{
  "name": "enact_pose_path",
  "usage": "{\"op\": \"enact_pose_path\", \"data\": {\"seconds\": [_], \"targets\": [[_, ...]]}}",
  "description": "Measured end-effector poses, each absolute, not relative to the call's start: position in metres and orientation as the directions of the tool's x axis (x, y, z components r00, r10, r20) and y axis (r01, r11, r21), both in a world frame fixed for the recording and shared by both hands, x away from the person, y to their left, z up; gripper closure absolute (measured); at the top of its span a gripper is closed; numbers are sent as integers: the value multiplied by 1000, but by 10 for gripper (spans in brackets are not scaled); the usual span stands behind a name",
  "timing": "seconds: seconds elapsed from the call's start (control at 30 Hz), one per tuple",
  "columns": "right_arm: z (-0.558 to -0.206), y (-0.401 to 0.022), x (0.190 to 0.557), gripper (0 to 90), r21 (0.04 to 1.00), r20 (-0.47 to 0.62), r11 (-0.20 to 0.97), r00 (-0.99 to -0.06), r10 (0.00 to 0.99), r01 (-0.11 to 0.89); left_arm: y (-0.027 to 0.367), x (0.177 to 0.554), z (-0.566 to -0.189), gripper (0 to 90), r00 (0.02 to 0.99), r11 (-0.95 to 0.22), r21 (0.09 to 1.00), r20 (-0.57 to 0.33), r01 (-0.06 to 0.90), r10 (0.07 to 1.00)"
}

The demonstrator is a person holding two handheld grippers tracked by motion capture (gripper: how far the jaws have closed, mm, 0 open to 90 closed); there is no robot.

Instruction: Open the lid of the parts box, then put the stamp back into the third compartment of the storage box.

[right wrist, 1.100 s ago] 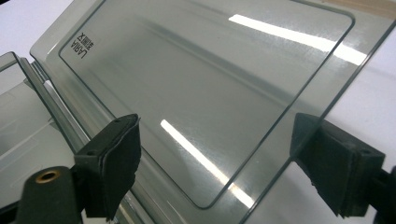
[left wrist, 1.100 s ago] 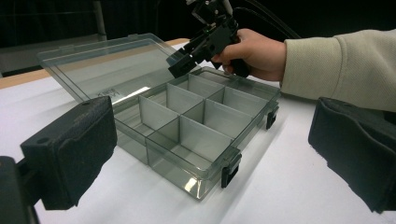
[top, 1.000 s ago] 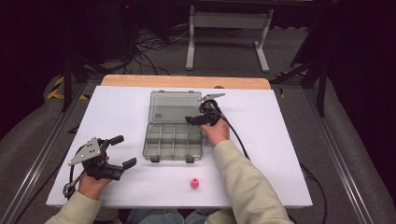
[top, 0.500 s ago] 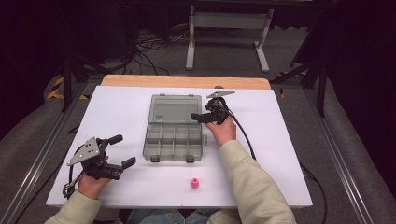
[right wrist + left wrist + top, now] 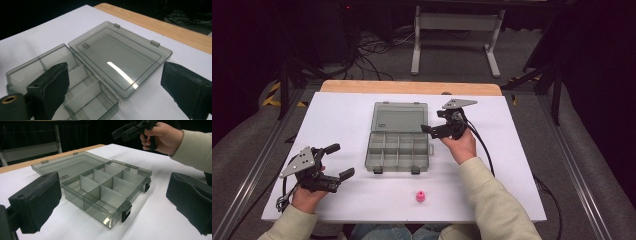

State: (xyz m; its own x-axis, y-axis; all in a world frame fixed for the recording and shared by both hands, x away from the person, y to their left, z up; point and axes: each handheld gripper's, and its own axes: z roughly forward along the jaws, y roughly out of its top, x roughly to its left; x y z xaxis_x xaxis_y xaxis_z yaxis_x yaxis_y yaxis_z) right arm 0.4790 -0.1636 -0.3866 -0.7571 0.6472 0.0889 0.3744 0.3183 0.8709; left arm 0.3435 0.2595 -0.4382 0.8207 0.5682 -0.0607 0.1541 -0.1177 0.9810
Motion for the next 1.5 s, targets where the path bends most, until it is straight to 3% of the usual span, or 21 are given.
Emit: {"op": "enact_pose_path", "data": {"seconds": [0.67, 1.07, 1.5], "targets": [[-370, -167, 399, 39, 896, -11, 384, -853, 522, 223, 262, 343, -438, 6, 811, -114, 982, -56, 150, 582], [-369, -163, 375, 26, 885, -40, 427, -884, 465, 185, 261, 344, -438, 6, 815, -115, 983, -54, 146, 576], [-374, -149, 365, 89, 777, -64, 601, -927, 369, 185, 261, 343, -439, 6, 815, -118, 982, -54, 149, 577]]}}
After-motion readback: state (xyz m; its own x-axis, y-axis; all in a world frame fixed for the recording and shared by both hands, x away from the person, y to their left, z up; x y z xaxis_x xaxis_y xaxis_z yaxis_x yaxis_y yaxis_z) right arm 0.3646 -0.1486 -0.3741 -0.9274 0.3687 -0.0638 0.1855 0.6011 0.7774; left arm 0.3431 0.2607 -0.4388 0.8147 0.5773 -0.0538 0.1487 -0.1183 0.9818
